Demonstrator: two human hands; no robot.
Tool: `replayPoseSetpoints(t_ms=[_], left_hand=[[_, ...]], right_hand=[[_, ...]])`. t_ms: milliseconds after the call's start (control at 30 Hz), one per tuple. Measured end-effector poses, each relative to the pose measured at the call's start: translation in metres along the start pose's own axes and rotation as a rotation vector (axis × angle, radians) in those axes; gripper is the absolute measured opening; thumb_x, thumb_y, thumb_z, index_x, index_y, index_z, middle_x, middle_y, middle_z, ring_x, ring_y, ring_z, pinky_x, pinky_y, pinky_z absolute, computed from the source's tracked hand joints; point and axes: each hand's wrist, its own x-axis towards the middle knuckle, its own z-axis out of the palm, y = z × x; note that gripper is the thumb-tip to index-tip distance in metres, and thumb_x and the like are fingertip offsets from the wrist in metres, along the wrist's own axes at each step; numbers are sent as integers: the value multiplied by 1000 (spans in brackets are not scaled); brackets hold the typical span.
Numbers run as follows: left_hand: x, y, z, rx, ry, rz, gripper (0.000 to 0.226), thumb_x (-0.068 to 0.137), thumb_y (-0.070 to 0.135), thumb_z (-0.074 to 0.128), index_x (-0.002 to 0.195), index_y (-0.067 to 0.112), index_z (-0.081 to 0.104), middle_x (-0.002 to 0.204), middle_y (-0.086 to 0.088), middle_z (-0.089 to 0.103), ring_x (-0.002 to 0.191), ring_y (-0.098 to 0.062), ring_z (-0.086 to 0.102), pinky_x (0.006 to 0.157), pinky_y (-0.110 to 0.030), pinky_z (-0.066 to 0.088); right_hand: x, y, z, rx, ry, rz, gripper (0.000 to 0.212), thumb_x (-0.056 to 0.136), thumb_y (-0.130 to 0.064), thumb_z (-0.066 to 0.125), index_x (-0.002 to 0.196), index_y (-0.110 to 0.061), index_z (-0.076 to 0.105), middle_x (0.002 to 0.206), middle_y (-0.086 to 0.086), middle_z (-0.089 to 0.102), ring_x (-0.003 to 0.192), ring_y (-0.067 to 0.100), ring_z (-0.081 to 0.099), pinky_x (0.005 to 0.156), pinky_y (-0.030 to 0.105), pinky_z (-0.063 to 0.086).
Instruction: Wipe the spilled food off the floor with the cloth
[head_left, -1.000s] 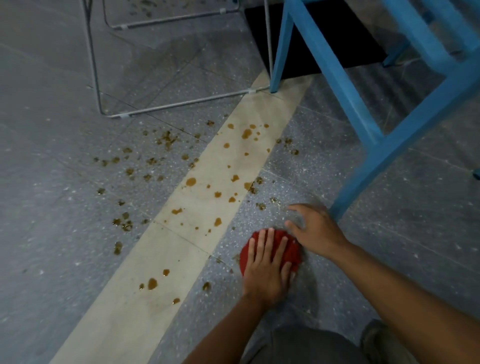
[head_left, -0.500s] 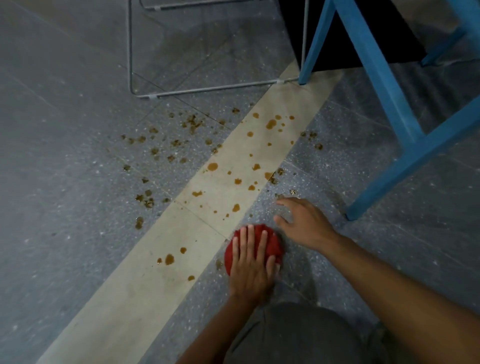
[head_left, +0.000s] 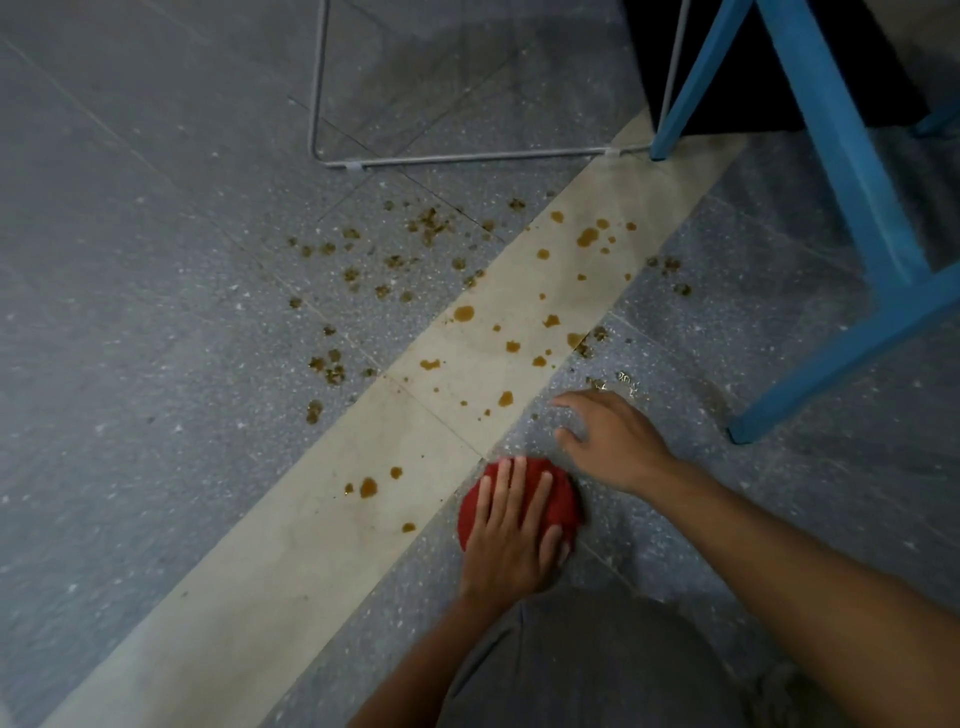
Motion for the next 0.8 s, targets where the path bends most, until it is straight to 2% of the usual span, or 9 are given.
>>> replayPoseSetpoints(t_ms=[67,133,333,467,500,567,633,700,800], left_hand=[[-35,-24,5,107,-19,150,77,109,65,40,171,24,21,179,-14,14,164,-36,21,133,-54,4],[-56,-54,-3,146,-68,160,78,107,67,44,171,28,21,179,-11,15,164,-34,20,133,-54,3],[-15,-38,-25,36,-42,-207,72,113,58,26,172,20,13,180,-14,2,166,-36,-4,133,-61,5],[-50,-35,-10,88,-19,-73,75,105,64,51,165,21,41,173,-17,27,158,-37,35,123,-58,40],[-69,-44,-8,106,-10,-59,76,102,66,55,163,23,45,172,-15,30,155,-36,42,123,-57,41],[-100,-70,-12,54,10,-134,73,105,65,47,166,24,40,175,-14,23,158,-36,35,131,-56,25],[-107,-100,-20,12,74,-301,71,110,60,32,171,25,25,180,-12,9,166,-35,13,133,-55,10],[-82,-120,-33,-49,119,-516,71,111,56,30,172,23,17,180,-14,3,167,-34,1,134,-57,6],[-28,-120,-46,-124,153,-709,74,110,54,34,171,15,20,178,-21,8,166,-41,3,133,-60,9]], right_hand=[[-1,-6,0,-3,-8,-20,48,98,-38,58,144,-26,52,147,-2,54,136,21,46,109,41,44],[-1,-10,-4,-16,-6,-34,48,99,-39,57,144,-27,52,147,-3,54,135,22,46,108,40,45],[6,-28,6,-68,-24,-96,46,99,-36,58,144,-24,54,148,-2,53,136,21,44,110,36,41],[3,-40,17,-63,-62,-139,48,98,-39,58,144,-25,54,147,-3,54,134,21,45,109,37,42],[2,-41,18,-65,-67,-145,48,98,-40,58,144,-25,54,146,-4,54,133,21,46,109,38,43],[4,-42,18,-68,-66,-153,48,98,-41,58,143,-26,54,146,-4,55,133,21,47,109,38,43],[8,-46,19,-55,-60,-164,47,98,-41,59,142,-25,55,145,-3,56,132,21,48,108,37,43],[15,-50,22,-38,-50,-177,46,97,-39,61,141,-24,57,144,-3,57,131,22,49,109,35,43],[24,-63,32,-23,-36,-207,44,97,-39,62,138,-23,60,142,-3,59,129,20,51,108,34,43]])
